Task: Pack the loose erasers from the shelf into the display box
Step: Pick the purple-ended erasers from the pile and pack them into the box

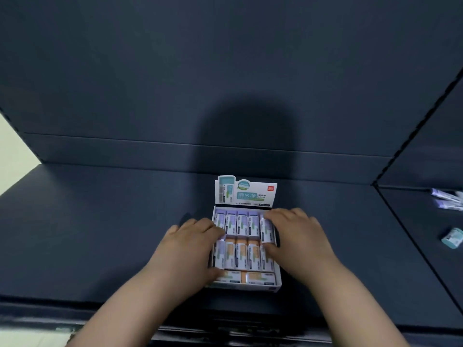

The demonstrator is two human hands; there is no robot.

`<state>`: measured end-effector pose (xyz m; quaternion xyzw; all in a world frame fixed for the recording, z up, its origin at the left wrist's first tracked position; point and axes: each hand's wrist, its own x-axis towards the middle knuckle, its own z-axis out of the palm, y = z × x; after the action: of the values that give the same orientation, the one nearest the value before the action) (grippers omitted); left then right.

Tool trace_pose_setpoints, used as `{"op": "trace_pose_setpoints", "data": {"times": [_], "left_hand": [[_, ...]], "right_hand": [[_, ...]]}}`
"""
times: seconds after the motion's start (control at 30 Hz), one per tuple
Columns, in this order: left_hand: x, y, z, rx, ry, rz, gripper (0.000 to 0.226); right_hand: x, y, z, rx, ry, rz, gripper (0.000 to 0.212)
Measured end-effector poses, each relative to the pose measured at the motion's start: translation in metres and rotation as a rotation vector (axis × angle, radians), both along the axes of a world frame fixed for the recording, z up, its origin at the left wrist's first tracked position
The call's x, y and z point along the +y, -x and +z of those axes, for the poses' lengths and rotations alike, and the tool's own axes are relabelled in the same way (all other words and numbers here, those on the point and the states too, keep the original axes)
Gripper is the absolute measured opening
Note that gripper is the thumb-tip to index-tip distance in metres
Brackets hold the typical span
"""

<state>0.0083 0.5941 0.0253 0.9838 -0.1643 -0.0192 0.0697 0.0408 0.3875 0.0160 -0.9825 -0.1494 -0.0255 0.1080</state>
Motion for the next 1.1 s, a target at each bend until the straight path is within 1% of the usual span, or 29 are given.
{"op": "trace_pose_setpoints", "data": {"times": [0.13,0.3,0.33,0.5,0.63,0.7,0.77,0.83,0.93,1.1], "left_hand": [[0.0,-0.007,-0.004,0.117,0.038,-0.022,0.057],[-0.012,-0.005,-0.005,0.166,0.05,0.049,0.027],[-0.014,-0.004,-0.006,0.162,0.043,0.07,0.027],[-0.016,0.0,-0.008,0.129,0.042,0.1,0.04],[-0.014,-0.002,-0.005,0.175,0.072,0.094,0.039],[-0.01,-0.002,0.0,0.195,0.11,0.08,0.043],[-0.007,-0.002,0.005,0.149,0.09,0.054,0.045],[-0.007,-0.003,0.009,0.016,0.021,0.024,0.043],[-0.018,-0.005,0.012,-0.152,-0.007,-0.036,0.038],[-0.061,0.004,0.016,-0.239,-0.026,-0.153,0.042]], "right_hand": [[0.007,-0.005,-0.003,0.011,0.08,-0.039,0.046],[0.011,-0.005,-0.008,-0.009,0.135,-0.093,0.039],[0.012,-0.005,-0.009,-0.013,0.131,-0.105,0.038],[0.017,-0.005,-0.018,-0.003,0.055,-0.169,0.039],[0.016,-0.004,-0.021,0.009,0.009,-0.179,0.04],[0.011,-0.003,-0.019,0.02,-0.01,-0.158,0.04],[0.007,0.0,-0.014,0.03,-0.07,-0.163,0.043],[0.004,0.004,-0.008,0.007,-0.124,-0.161,0.046],[-0.003,0.013,0.0,0.009,-0.199,-0.108,0.051],[-0.036,0.035,0.008,0.053,-0.181,-0.037,0.062]]}}
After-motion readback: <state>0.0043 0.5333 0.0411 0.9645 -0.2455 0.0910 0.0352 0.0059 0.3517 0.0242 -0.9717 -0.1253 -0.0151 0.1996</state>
